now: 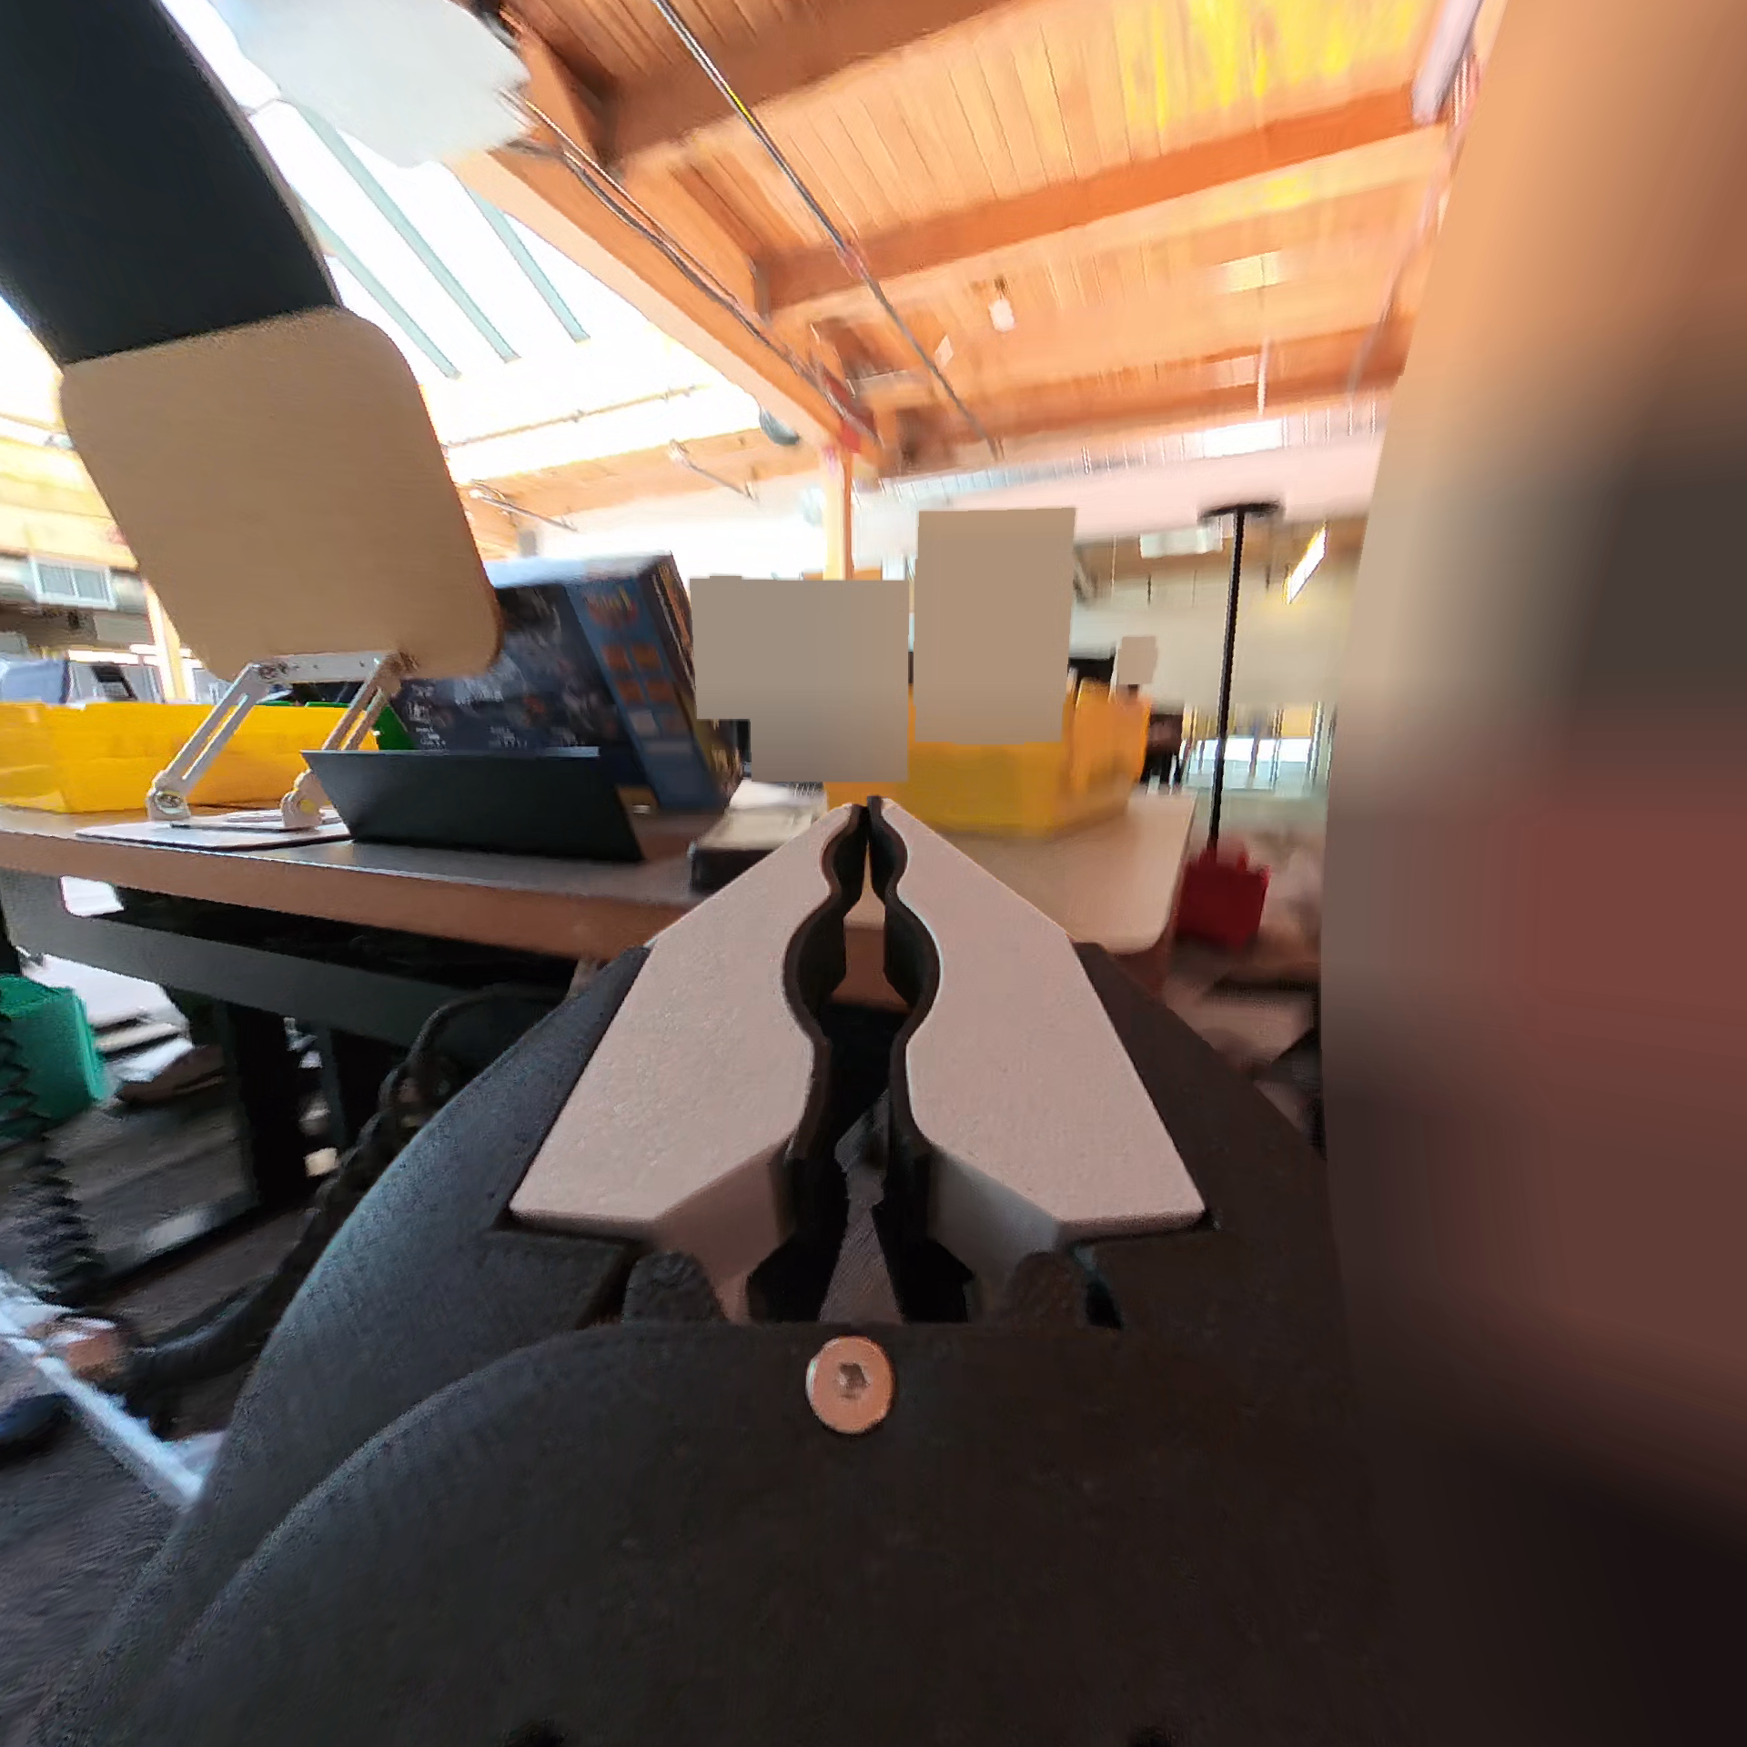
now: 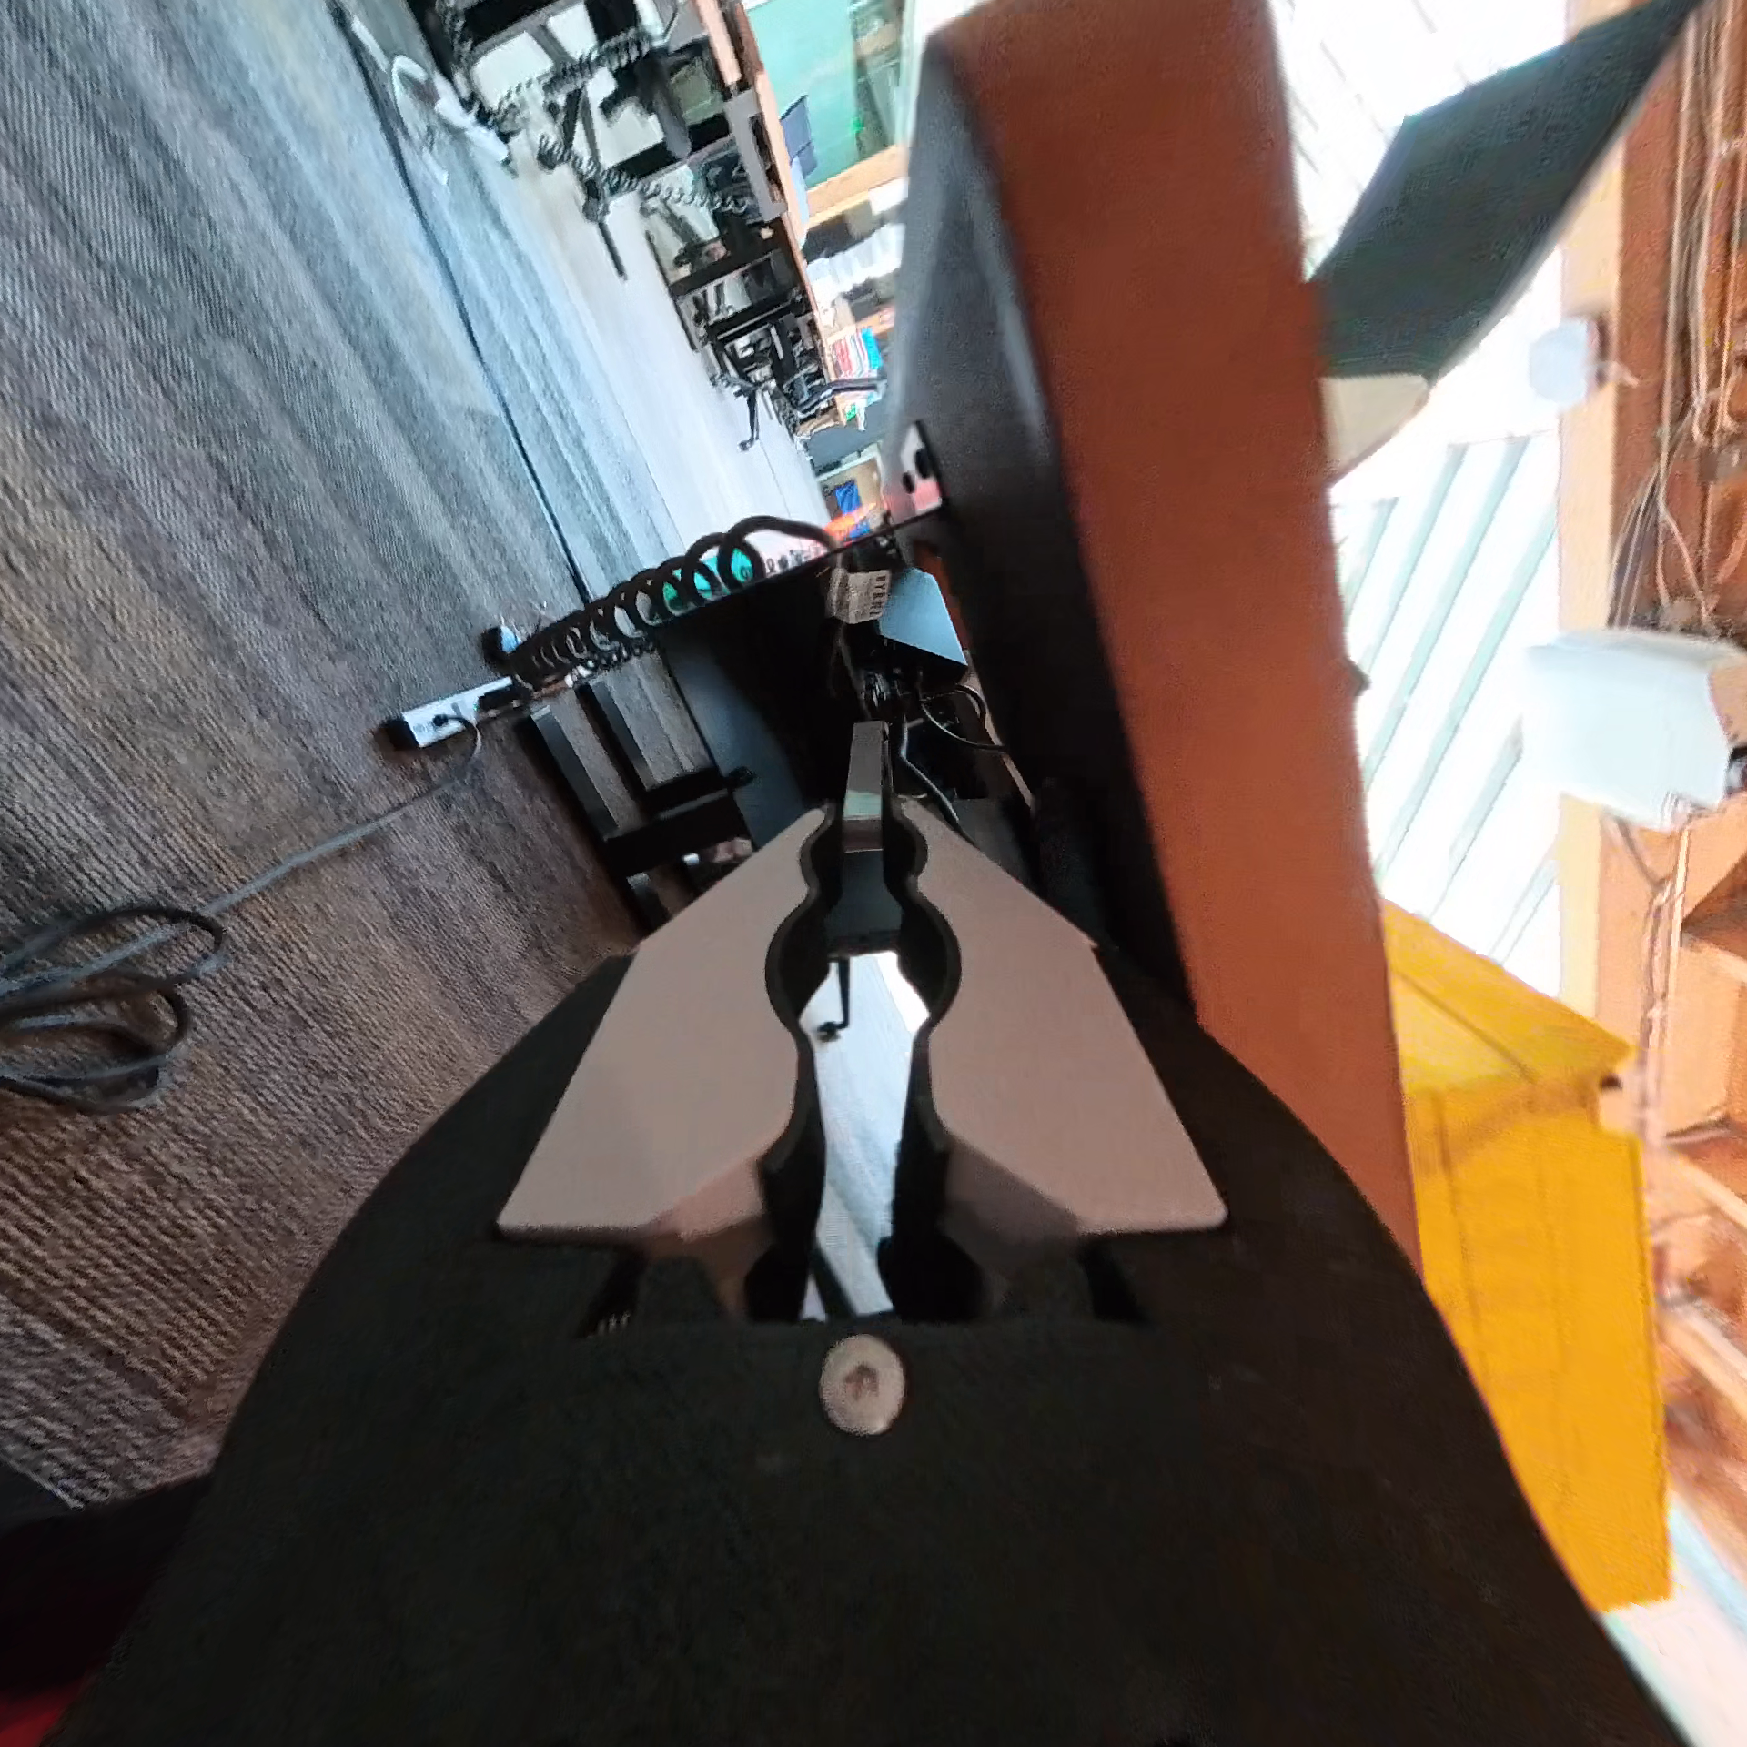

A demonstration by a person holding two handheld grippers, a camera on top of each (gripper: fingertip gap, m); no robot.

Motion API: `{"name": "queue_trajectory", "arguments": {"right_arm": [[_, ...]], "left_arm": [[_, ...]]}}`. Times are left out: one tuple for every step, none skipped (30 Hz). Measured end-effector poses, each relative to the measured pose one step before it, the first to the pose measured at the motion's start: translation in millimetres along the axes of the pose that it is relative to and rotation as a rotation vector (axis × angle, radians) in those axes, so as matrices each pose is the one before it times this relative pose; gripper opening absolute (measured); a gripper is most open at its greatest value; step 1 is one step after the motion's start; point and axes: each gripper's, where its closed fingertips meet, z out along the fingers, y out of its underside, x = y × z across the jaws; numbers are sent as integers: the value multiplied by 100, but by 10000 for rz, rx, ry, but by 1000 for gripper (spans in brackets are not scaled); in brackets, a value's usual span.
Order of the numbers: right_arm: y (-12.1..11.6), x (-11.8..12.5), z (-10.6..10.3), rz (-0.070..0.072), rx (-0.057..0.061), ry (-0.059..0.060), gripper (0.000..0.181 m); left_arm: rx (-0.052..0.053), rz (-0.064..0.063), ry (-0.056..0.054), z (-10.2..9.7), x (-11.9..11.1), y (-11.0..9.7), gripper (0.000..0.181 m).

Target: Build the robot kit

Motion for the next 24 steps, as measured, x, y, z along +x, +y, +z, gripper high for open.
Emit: {"name": "queue_trajectory", "arguments": {"right_arm": [[-77,237,-739,390,17,95,7],[-107,253,-678,332,94,114,7],[-84,137,-602,324,144,39,7],[36,94,-525,291,107,36,7],[231,238,-542,267,35,157,7],[291,273,-564,362,74,228,7],[-18,-411,-408,399,297,-175,6],[302,-712,-221,42,64,-344,6],[883,-52,-96,-340,-303,83,7],[733,-61,11,-277,-201,35,7],[408,-220,37,35,-83,-151,7],[22,79,-85,197,64,-13,7],[-301,163,-138,182,181,14,7],[-368,171,-103,83,155,11,7],[-454,188,-86,-37,173,19,7],[-581,163,-100,-91,253,-18,7],[-639,313,-133,-41,294,68,7],[-573,478,-147,103,257,114,7],[-591,386,-162,211,295,0,7],[-556,430,-226,235,334,38,7],[-322,474,-264,214,251,115,7],[-80,267,-259,148,173,25,7],[138,106,-236,31,129,-5,7],[405,-35,-181,-67,39,-40,7]], "left_arm": [[-122,349,21,253,-337,1066,0],[-27,256,-91,249,-294,1014,0],[0,205,-99,124,-379,960,0],[105,176,-130,-138,-335,611,0],[222,93,-147,-183,-281,288,0],[314,110,-52,-313,-50,-159,0],[287,189,-71,-232,38,-329,0],[233,286,-198,-269,-18,-409,0],[120,299,-252,-147,-57,-294,0],[-103,308,-78,56,126,33,0],[-280,284,133,127,411,294,0],[-287,332,228,170,540,345,0],[-253,409,47,144,357,338,0],[-213,434,-97,98,133,315,0],[-125,377,125,38,557,162,0],[-95,362,382,-35,839,139,0],[-175,187,238,-42,501,295,0],[-187,81,148,-59,253,451,0],[-192,19,196,-67,248,662,0],[-263,-103,150,74,89,958,0],[-273,-197,161,218,138,1082,0],[-132,-231,192,392,323,1137,0],[-122,-152,382,522,827,1218,0],[-210,40,570,717,1384,1174,0]]}}
